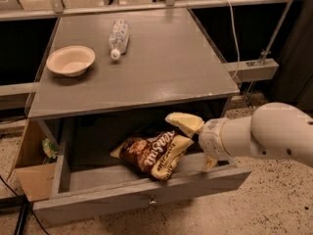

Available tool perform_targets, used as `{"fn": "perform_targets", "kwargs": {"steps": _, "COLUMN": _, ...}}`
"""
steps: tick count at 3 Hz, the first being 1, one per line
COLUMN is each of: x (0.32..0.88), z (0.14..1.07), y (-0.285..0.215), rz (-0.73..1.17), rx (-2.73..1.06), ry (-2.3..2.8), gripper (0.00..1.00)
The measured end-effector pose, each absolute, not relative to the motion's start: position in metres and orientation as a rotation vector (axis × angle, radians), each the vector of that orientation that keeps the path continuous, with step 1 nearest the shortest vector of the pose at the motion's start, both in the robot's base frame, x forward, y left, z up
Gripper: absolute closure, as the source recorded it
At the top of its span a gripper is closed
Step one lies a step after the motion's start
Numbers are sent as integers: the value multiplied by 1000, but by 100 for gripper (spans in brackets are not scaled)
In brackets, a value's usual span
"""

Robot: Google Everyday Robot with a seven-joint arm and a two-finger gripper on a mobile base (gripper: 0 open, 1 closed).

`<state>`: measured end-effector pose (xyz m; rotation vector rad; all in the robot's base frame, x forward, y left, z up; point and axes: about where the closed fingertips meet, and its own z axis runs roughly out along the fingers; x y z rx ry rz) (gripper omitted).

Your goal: Pick brown chip bag from top drawer and place on counter

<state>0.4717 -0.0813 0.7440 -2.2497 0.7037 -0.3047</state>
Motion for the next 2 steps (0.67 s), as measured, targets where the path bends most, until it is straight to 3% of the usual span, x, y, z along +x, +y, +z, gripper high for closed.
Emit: {"fn": "perform_targets", "kwargs": {"steps": 2, "x": 484, "z": 725, "y": -55, "rz": -294, "rx": -2221, "ry": 627, "gripper": 0}}
